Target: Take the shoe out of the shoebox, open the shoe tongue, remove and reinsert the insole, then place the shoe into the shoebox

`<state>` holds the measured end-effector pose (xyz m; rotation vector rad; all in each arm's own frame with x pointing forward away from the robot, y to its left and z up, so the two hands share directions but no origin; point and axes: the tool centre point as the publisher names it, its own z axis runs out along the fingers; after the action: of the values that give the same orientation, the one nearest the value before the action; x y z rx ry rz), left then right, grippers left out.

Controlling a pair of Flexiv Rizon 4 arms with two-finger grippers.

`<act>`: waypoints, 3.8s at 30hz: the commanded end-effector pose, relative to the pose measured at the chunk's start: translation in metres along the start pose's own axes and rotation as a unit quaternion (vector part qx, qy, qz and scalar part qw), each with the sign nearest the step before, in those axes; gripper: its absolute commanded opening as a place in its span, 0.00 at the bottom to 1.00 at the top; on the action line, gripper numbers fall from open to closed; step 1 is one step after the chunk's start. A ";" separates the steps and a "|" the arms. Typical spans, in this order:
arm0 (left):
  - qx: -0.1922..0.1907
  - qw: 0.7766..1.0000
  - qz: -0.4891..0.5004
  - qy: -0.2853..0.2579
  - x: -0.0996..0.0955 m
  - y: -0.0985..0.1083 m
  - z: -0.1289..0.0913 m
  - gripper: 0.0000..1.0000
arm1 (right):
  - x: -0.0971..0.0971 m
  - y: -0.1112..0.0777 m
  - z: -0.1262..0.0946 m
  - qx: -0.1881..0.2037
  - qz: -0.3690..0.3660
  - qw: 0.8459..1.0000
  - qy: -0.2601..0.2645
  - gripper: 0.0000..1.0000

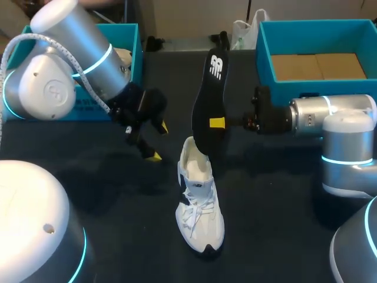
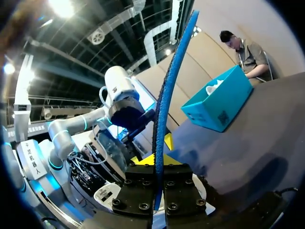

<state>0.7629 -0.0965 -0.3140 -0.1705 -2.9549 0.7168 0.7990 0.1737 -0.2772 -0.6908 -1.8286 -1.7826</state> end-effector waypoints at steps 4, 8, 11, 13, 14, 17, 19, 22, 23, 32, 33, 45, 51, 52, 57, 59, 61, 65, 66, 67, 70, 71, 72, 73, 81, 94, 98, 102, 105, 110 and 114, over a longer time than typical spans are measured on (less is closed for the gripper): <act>0.005 1.000 -0.006 0.012 0.002 0.001 0.016 1.00 | 0.002 -0.002 0.010 0.006 -0.015 1.000 -0.004 0.00; 0.001 1.000 -0.007 0.009 0.006 0.001 0.024 1.00 | 0.005 -0.002 0.012 0.005 -0.023 1.000 0.000 0.00; -0.003 1.000 -0.008 0.004 0.008 0.001 0.029 1.00 | 0.007 -0.002 0.015 0.005 -0.031 0.999 0.003 0.00; 0.002 1.000 -0.008 0.007 0.008 0.001 0.032 1.00 | 0.008 -0.002 0.017 0.006 -0.035 0.999 0.000 0.00; 0.002 1.000 -0.013 0.003 0.008 0.002 0.034 1.00 | 0.007 -0.002 0.018 0.006 -0.036 0.999 -0.002 0.00; 0.002 1.000 -0.009 -0.002 0.010 0.003 0.041 1.00 | 0.005 -0.005 0.020 0.004 -0.037 0.999 -0.002 0.00; 0.003 1.000 -0.009 -0.002 0.012 0.003 0.043 1.00 | 0.005 -0.006 0.021 0.002 -0.039 0.999 -0.003 0.00; 0.008 1.000 -0.006 -0.003 0.014 0.003 0.043 1.00 | 0.005 -0.007 0.023 0.000 -0.043 0.999 -0.004 0.00; 0.007 1.000 -0.006 -0.003 0.014 0.003 0.043 1.00 | 0.005 -0.007 0.023 0.000 -0.044 0.999 -0.003 0.00; 0.011 1.000 -0.007 0.003 0.015 0.004 0.045 1.00 | 0.005 -0.008 0.025 -0.002 -0.053 0.999 -0.008 0.00; 0.011 1.000 -0.007 0.003 0.015 0.004 0.045 1.00 | 0.005 -0.008 0.025 -0.002 -0.053 0.999 -0.008 0.00; 0.011 1.000 -0.007 0.003 0.015 0.004 0.045 1.00 | -0.005 -0.013 0.043 0.019 -0.076 0.997 0.011 0.00; 0.011 1.000 -0.007 0.003 0.015 0.004 0.045 1.00 | -0.004 -0.014 0.043 0.025 -0.090 0.996 0.015 0.00; 0.011 1.000 -0.007 0.003 0.015 0.004 0.045 1.00 | -0.004 -0.016 0.042 0.027 -0.093 0.995 0.015 0.00; 0.011 1.000 -0.007 0.003 0.015 0.004 0.045 1.00 | -0.004 -0.024 0.036 0.026 -0.109 0.993 0.026 0.00; 0.011 1.000 -0.007 0.003 0.015 0.004 0.045 1.00 | -0.005 -0.026 0.034 0.025 -0.109 0.993 0.029 0.00; 0.011 1.000 -0.007 0.003 0.015 0.004 0.045 1.00 | -0.005 -0.026 0.032 0.026 -0.114 0.993 0.028 0.00; 0.011 1.000 -0.007 0.003 0.015 0.004 0.045 1.00 | -0.002 -0.026 0.029 0.031 -0.123 0.991 0.030 0.00; 0.011 1.000 -0.007 0.003 0.015 0.004 0.045 1.00 | -0.002 -0.027 0.029 0.032 -0.123 0.991 0.031 0.00; 0.011 1.000 -0.007 0.003 0.015 0.004 0.045 1.00 | -0.003 -0.027 0.029 0.032 -0.123 0.991 0.032 0.00; 0.011 1.000 -0.007 0.003 0.015 0.004 0.045 1.00 | -0.007 -0.030 0.032 0.037 -0.121 0.991 0.036 0.00; 0.011 1.000 -0.007 0.003 0.015 0.004 0.045 1.00 | -0.009 -0.031 0.033 0.038 -0.120 0.991 0.038 0.00; 0.011 1.000 -0.007 0.003 0.015 0.004 0.045 1.00 | -0.010 -0.032 0.035 0.039 -0.118 0.992 0.037 0.00; 0.011 1.000 -0.007 0.003 0.015 0.004 0.045 1.00 | -0.012 -0.033 0.035 0.040 -0.117 0.992 0.036 0.00; 0.011 1.000 -0.007 0.003 0.015 0.004 0.045 1.00 | -0.013 -0.039 0.036 0.042 -0.117 0.992 0.021 0.00; 0.011 1.000 -0.007 0.003 0.015 0.004 0.045 1.00 | -0.013 -0.055 0.040 0.058 -0.105 0.993 -0.020 0.00; 0.011 1.000 -0.007 0.003 0.015 0.004 0.045 1.00 | -0.014 -0.062 0.039 0.059 -0.100 0.993 -0.026 0.00; 0.011 1.000 -0.007 0.003 0.015 0.004 0.045 1.00 | -0.016 -0.070 0.038 0.063 -0.091 0.993 -0.027 0.00; 0.011 1.000 -0.007 0.003 0.015 0.004 0.045 1.00 | -0.016 -0.077 0.038 0.066 -0.083 0.994 -0.027 0.00; 0.011 1.000 -0.007 0.003 0.015 0.004 0.045 1.00 | -0.014 -0.092 0.037 0.069 -0.071 0.995 -0.019 0.00; 0.011 1.000 -0.007 0.003 0.015 0.004 0.045 1.00 | -0.013 -0.104 0.037 0.069 -0.059 0.996 -0.015 0.00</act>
<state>0.7437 -0.1127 -0.3548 -0.1480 -2.9378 0.7398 0.7464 0.2075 -0.3544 -0.5682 -2.0318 -1.7090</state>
